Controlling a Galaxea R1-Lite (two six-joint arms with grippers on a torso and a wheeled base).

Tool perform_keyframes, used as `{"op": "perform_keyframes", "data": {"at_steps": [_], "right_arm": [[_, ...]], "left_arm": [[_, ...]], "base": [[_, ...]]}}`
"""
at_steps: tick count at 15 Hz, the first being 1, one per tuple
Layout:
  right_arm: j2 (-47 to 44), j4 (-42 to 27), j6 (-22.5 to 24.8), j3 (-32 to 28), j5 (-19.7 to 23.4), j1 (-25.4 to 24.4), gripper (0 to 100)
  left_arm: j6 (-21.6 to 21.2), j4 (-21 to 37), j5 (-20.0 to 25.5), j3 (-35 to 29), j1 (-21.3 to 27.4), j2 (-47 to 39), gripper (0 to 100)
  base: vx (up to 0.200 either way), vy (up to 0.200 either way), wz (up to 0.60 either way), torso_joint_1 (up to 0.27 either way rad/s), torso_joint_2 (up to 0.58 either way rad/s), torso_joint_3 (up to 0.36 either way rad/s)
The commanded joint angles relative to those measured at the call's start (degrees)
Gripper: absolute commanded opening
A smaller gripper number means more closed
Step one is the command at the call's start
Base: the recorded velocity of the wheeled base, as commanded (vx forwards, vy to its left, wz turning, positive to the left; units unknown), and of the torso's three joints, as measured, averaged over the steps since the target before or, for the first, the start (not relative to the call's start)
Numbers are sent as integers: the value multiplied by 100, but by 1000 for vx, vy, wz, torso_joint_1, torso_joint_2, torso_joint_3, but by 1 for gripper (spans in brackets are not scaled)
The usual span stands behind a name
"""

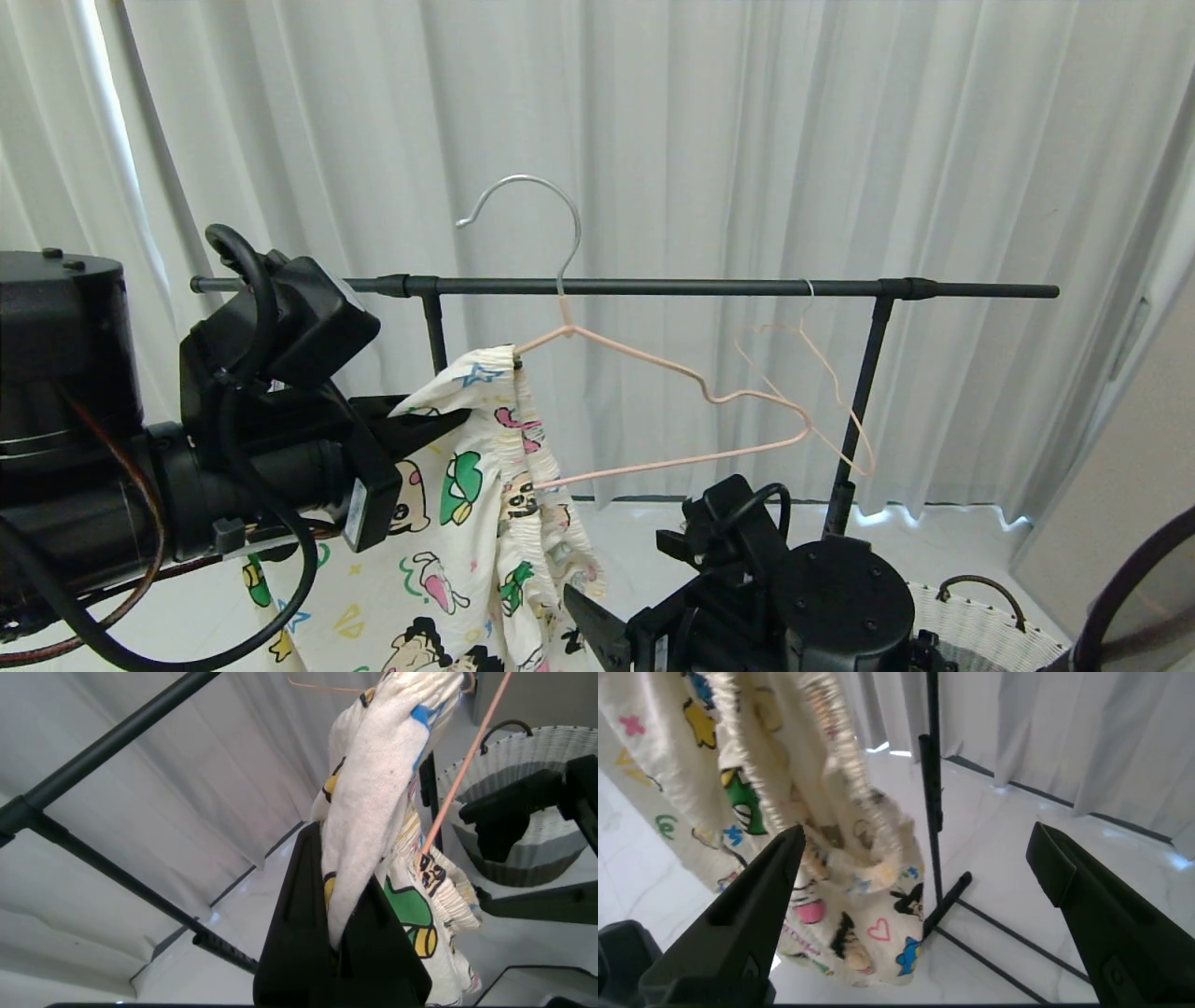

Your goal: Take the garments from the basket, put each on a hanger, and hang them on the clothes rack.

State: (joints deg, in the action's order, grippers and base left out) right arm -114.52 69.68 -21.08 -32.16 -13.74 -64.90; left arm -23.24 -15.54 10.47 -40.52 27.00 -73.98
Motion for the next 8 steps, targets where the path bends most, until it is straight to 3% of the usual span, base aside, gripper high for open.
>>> {"op": "perform_keyframes", "data": {"at_steps": [1, 5, 8], "right_arm": [[-18, 2, 7, -18, -6, -49, 100], [-246, 2, 7, -115, -76, 285, 100], [-387, 2, 192, -124, -111, 232, 100]], "left_arm": [[-6, -1, -1, -17, 16, 24, 0], [-6, -1, -19, -35, 191, 112, 0], [3, -1, -10, -35, 200, 95, 0]], "base": [[0, 0, 0, 0, 0, 0], [0, 0, 0, 0, 0, 0], [0, 0, 0, 0, 0, 0]]}}
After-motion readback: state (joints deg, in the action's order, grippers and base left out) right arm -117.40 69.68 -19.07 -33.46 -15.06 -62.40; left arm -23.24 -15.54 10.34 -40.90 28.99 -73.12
